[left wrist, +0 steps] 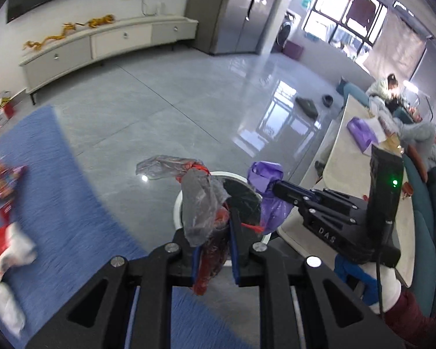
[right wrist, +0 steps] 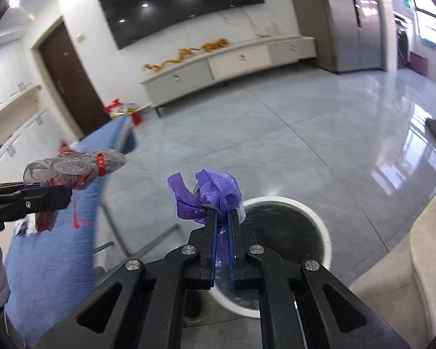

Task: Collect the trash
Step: 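Carry both items to the white bin and open both tools to drop them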

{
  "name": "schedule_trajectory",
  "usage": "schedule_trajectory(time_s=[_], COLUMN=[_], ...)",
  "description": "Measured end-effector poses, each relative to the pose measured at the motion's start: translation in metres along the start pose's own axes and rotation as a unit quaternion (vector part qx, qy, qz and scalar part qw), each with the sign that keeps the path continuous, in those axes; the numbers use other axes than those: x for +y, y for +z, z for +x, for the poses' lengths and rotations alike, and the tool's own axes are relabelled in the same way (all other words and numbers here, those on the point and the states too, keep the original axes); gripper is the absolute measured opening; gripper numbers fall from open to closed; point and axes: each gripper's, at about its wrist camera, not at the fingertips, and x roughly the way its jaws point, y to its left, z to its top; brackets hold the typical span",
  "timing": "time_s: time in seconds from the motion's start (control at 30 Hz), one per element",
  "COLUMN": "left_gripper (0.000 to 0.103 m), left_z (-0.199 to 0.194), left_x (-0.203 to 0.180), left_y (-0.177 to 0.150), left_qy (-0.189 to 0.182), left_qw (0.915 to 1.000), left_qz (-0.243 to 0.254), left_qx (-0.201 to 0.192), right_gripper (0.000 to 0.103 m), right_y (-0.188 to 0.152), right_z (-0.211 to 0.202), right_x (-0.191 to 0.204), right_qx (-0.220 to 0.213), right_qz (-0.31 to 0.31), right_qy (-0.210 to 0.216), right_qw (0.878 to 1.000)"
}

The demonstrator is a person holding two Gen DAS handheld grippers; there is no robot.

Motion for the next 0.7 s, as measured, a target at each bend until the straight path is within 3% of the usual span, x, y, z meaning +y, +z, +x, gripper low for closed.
schedule_trajectory(time_s=[0.13, 0.17, 0.23, 0.33, 0.5, 0.7], left_gripper=[0.023, 0.031, 0.042, 0.045, 0.045, 0.045], left_z=[0.040, 0.047, 0.051, 0.047, 0.019, -0.042], left_x=[-0.011, -0.012, -0.014, -0.012, -0.012, 0.004], left_y=[0.021, 0.025, 0.028, 0.027, 0.022, 0.003], left_qy=[-0.024, -0.032, -0.036, -0.040, -0.024, 0.006], left_qw=[0.9994, 0.9991, 0.9989, 0.9989, 0.9995, 0.9967], left_qz=[-0.003, -0.006, -0.011, -0.015, -0.011, -0.024], left_qx=[0.024, 0.029, 0.028, 0.022, -0.017, -0.077], right_gripper=[0.016, 0.025, 0.031, 0.032, 0.034, 0.041], right_y=[0.009, 0.007, 0.005, 0.001, 0.002, 0.012], right_z=[0.012, 0.013, 0.009, 0.001, -0.014, -0.042], right_x=[-0.015, -0.021, -0.025, -0.027, -0.021, 0.007], right_qx=[0.005, 0.005, 0.001, -0.003, -0.012, -0.042], right_qz=[0.008, 0.010, 0.014, 0.013, 0.013, -0.006], right_qy=[-0.024, -0.027, -0.038, -0.051, -0.062, -0.045], right_qw=[1.000, 1.000, 0.999, 0.999, 0.998, 0.998])
